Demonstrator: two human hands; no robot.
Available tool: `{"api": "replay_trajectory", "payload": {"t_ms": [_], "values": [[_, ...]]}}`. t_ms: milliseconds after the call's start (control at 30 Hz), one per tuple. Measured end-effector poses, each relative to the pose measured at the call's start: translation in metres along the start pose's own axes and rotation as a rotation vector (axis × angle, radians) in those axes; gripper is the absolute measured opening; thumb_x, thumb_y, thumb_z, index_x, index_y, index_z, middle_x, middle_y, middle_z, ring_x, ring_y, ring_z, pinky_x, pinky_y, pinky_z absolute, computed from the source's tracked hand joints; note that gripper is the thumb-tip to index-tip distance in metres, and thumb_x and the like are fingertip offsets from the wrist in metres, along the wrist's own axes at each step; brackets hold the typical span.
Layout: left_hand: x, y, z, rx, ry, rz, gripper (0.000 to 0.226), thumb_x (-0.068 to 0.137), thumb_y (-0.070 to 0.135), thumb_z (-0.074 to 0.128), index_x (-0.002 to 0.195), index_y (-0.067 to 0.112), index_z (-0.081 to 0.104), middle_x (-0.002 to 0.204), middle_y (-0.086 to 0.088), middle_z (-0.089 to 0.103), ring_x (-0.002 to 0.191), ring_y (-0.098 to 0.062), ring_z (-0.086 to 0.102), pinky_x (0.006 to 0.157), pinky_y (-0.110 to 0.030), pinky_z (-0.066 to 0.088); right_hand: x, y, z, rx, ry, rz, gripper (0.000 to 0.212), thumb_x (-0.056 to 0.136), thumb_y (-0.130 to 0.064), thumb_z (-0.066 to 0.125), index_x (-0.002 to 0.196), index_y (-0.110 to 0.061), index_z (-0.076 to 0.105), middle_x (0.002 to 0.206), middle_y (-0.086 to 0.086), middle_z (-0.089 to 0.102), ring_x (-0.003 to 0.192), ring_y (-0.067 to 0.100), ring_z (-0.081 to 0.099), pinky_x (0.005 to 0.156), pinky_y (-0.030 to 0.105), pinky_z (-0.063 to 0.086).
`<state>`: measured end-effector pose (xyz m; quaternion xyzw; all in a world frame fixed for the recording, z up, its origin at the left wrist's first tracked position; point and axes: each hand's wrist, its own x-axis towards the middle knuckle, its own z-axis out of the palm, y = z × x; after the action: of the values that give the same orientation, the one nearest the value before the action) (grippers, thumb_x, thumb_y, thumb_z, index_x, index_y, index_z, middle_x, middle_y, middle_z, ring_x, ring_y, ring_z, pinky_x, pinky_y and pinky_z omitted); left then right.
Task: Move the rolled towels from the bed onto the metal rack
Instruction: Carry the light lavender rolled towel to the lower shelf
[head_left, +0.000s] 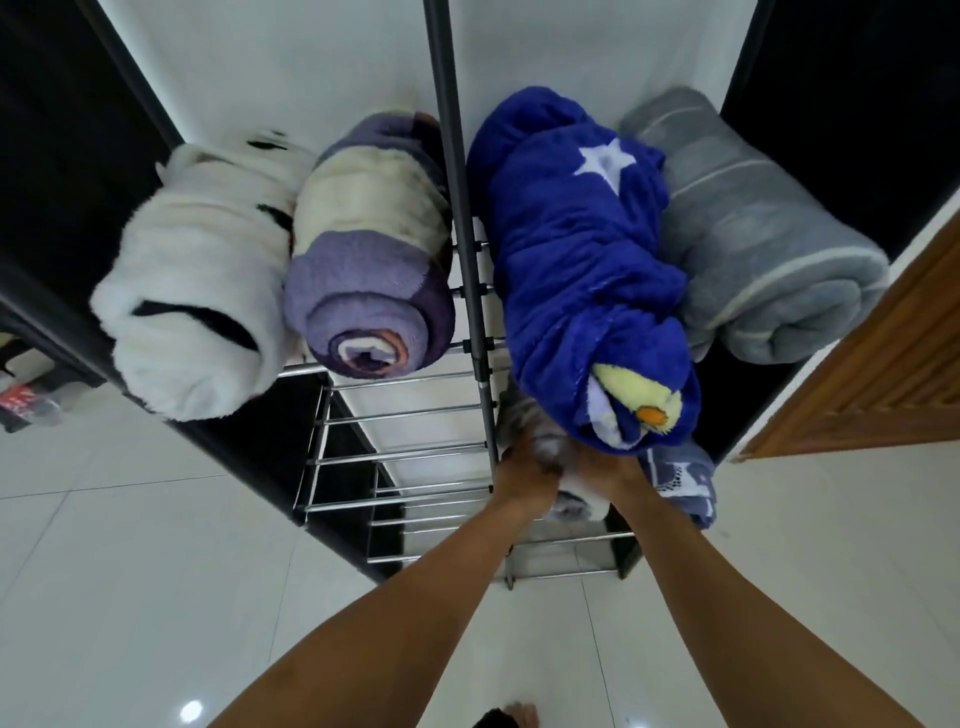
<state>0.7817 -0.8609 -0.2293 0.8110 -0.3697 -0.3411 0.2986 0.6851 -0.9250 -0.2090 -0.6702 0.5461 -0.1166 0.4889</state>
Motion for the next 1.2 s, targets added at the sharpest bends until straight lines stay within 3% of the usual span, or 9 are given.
{"api": "replay_trajectory", "payload": {"t_ms": [100,167,267,333,467,633,933,1067,1200], "values": [[-0.018,0.003,0.0,0.086,-0.045,-0.05,0.075,0.085,0.025,0.058,0.149,0.016,0.021,0.146,-0.014,0.044,0.129,-0.031,0.048,0.103,-0.036,0.044,-0.015,0.011,-0.004,-0.031,0.109,-0.061,0.03,0.093,-0.005,0.051,0.12,0.006,0.055,0.107,0.02,0.062,0.099,0.029,0.057,0.083,0.032,0.039],[-0.038,0.004,0.0,0.154,-0.086,-0.046,0.081,0.084,0.029,0.061,0.151,0.015,0.016,0.147,-0.018,0.039,0.13,-0.035,0.045,0.104,-0.037,0.043,-0.031,0.023,-0.008,0.011,0.12,-0.1,0.044,0.084,-0.012,0.051,0.125,0.004,0.049,0.113,0.019,0.059,0.1,0.028,0.054,0.088,0.036,0.041],[-0.075,0.006,0.0,0.293,-0.119,-0.005,0.08,0.084,0.024,0.058,0.151,0.015,0.016,0.148,-0.021,0.032,0.13,-0.039,0.044,0.104,-0.041,0.043,-0.064,0.052,-0.016,0.014,0.094,-0.146,0.064,0.076,-0.018,0.045,0.139,-0.006,0.04,0.132,0.015,0.054,0.117,0.025,0.051,0.102,0.043,0.041],[-0.1,0.005,0.004,0.348,-0.136,0.017,0.078,0.084,0.022,0.057,0.15,0.016,0.015,0.15,-0.022,0.025,0.131,-0.039,0.042,0.104,-0.04,0.043,-0.107,0.06,-0.025,0.001,0.112,-0.114,0.062,0.085,-0.01,0.048,0.145,-0.009,0.034,0.14,0.013,0.05,0.126,0.03,0.049,0.101,0.036,0.04],[-0.164,0.0,0.027,0.414,-0.223,0.104,0.077,0.088,0.026,0.056,0.15,0.014,0.012,0.156,-0.022,0.014,0.138,-0.036,0.034,0.108,-0.037,0.039,-0.198,0.092,-0.043,0.03,0.16,-0.033,0.056,0.093,-0.001,0.046,0.146,-0.008,0.031,0.142,0.014,0.047,0.126,0.03,0.049,0.089,0.018,0.032],[-0.238,-0.005,0.06,0.595,-0.403,0.158,0.077,0.09,0.033,0.057,0.15,0.009,0.014,0.158,-0.018,0.016,0.144,-0.031,0.024,0.117,-0.037,0.028,-0.315,0.15,-0.074,0.197,0.221,0.196,0.06,0.099,-0.013,0.044,0.153,-0.011,0.016,0.156,0.014,0.031,0.14,0.028,0.037,0.112,0.03,0.028],[-0.355,0.03,0.129,0.703,-0.844,0.481,0.075,0.091,0.041,0.055,0.151,0.013,0.018,0.155,-0.013,0.025,0.142,-0.025,0.029,0.116,-0.032,0.027,-0.468,0.196,-0.066,0.403,0.608,0.404,0.052,0.095,-0.018,0.051,0.144,-0.015,0.033,0.133,0.014,0.055,0.115,0.029,0.059,0.087,0.025,0.042],[-0.411,0.029,0.143,0.717,-0.989,0.555,0.06,0.091,0.039,0.057,0.142,0.014,0.037,0.146,-0.011,0.041,0.131,-0.024,0.043,0.104,-0.026,0.036,-0.539,0.217,-0.04,0.462,0.806,0.495,0.041,0.091,-0.011,0.054,0.131,-0.011,0.046,0.107,0.01,0.065,0.095,0.028,0.066,0.081,0.028,0.045],[-0.472,0.014,0.167,0.758,-1.16,0.639,0.046,0.088,0.037,0.061,0.127,0.014,0.054,0.126,-0.009,0.058,0.115,-0.022,0.056,0.094,-0.024,0.043,-0.639,0.248,-0.013,0.676,0.97,0.62,0.022,0.089,-0.004,0.056,0.111,-0.006,0.058,0.08,0.004,0.066,0.07,0.021,0.065,0.067,0.026,0.046]]}}
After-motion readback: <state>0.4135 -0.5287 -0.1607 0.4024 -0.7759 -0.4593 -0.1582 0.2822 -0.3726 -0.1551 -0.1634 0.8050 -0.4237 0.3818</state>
